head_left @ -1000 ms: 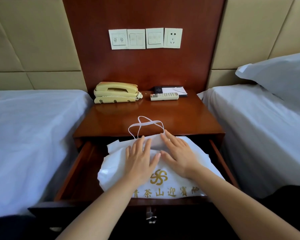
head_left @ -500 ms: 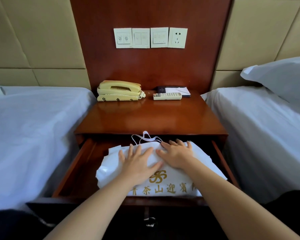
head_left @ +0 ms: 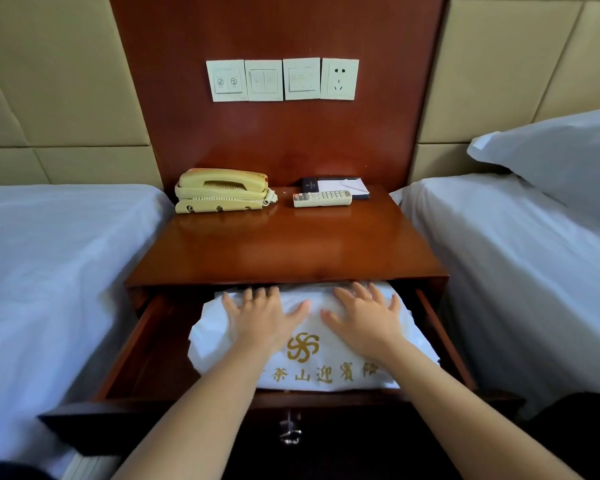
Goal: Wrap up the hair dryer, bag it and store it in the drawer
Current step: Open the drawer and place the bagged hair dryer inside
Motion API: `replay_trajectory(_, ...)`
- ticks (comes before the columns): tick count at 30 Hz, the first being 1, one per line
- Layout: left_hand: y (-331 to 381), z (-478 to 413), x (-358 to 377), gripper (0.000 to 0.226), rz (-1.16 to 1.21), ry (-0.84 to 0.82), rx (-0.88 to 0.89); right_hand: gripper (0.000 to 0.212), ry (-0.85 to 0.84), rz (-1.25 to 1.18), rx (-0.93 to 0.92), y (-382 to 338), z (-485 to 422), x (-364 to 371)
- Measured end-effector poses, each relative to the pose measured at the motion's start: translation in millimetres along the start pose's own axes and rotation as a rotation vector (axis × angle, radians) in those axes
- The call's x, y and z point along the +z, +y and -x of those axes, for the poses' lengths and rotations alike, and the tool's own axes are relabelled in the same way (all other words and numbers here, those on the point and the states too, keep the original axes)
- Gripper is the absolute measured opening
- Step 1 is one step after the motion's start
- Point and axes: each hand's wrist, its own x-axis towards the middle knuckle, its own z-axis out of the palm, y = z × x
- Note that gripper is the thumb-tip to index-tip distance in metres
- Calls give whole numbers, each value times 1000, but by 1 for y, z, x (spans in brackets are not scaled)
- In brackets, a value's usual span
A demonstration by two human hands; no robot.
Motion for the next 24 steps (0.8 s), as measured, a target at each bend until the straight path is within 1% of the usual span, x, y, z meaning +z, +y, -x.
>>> replay_trajectory(2, 0, 2, -1, 83, -10, 2, -39, 81, -176, 39, -46, 0, 11, -6)
replay_trajectory(4, -1, 6, -1, 78, 20, -9, -42, 98, -283, 54, -90, 2, 20, -13)
replay_trajectory(5, -2, 9, -1, 73, 45, -29, -7, 103, -303, 55, -111, 5, 24, -15)
replay_trajectory(8, -13, 25, 5, 63, 112, -135, 212, 107, -330, 52, -161, 16, 32, -15)
replay_trajectory(10, -28, 34, 5, 63, 105, -188, 319, 108, -332, 35, -185, 18, 35, -13)
replay_trajectory(12, -42, 40, 3, 68, 97, -249, 375, 108, -303, 48, -205, 17, 39, -10)
replay_trajectory(15, -55, 42, -1, 91, 64, -295, 455, 109, -257, 88, -247, 20, 42, -6)
replay_trajectory(16, -59, 40, 0, 94, 51, -303, 471, 110, -251, 101, -261, 22, 42, -6)
replay_trajectory(20, -77, 28, 2, 86, -32, -310, 506, 111, -181, 194, -285, 27, 34, -5)
replay_trajectory(24, -78, 10, 5, 69, -139, -248, 409, 111, -108, 209, -238, 26, 17, -2)
